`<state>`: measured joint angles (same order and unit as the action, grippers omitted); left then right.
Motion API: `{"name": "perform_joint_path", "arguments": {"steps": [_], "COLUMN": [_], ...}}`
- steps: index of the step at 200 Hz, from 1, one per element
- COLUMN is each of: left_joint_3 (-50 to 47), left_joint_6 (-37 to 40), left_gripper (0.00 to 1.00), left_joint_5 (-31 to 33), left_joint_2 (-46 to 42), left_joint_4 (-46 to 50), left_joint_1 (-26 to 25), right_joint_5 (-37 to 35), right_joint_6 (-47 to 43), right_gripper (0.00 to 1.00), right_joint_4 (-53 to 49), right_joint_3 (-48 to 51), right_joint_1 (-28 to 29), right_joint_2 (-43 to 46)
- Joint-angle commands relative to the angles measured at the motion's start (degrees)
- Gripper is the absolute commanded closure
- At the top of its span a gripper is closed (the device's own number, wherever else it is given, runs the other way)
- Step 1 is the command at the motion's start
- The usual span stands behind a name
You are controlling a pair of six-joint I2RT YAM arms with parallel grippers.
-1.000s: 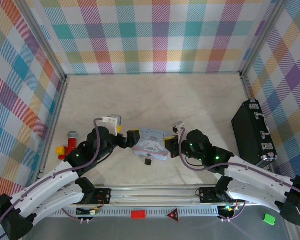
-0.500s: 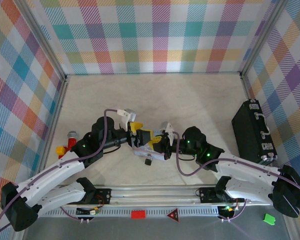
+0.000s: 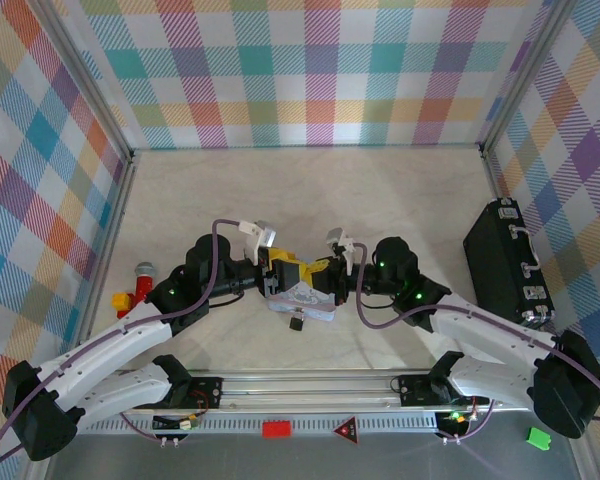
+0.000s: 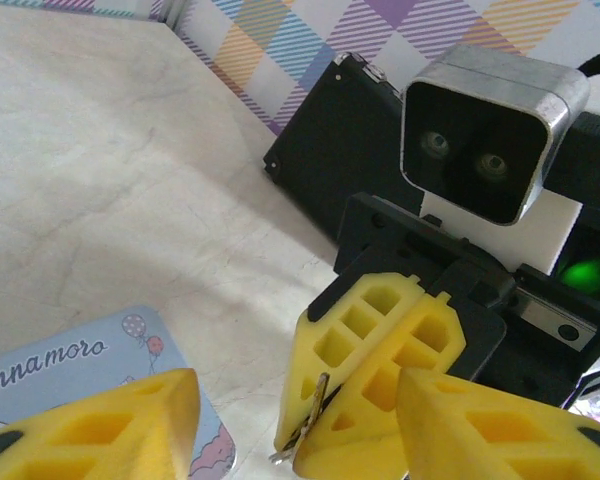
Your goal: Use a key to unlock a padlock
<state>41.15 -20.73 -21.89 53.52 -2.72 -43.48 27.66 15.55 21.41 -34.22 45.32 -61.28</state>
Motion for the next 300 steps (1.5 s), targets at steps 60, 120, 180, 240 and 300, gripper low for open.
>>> {"name": "perform_joint_path", "arguments": {"steps": [60,120,180,240,300], "left_joint_3": [-0.7,-0.9,-0.5,0.1,-1.5], "left_joint_6": [-1.6,-1.6,-1.3,-2.0,-5.7], "left_gripper": [0.61,0.74,0.85,1.0,1.0], "left_joint_5": [-2.9,-3.1,-3.7,-1.4,4.7], "left_joint_2": [1.3,1.4,1.6,2.2,2.3], "left_joint_4": [-4.9,-4.8,-4.3,-3.8,-6.4], "left_joint_1": [-0.5,-0.5,-0.5,-0.5,-0.5], "right_joint_5": [4.7,3.1,2.7,2.1,0.9], "right_joint_6": [2.2,2.4,3.4,4.3,5.9], "right_gripper": [1.0,1.0,1.0,1.0,0.82], "right_joint_4": [2.9,2.7,2.9,3.1,4.0], "right_joint_3": [-2.7,-2.3,-2.4,-2.4,-1.7], "right_joint_1": [-0.4,-0.8,-1.2,-1.4,-1.6], "right_joint_2": [-1.8,-1.5,-1.7,-1.3,-0.9]}}
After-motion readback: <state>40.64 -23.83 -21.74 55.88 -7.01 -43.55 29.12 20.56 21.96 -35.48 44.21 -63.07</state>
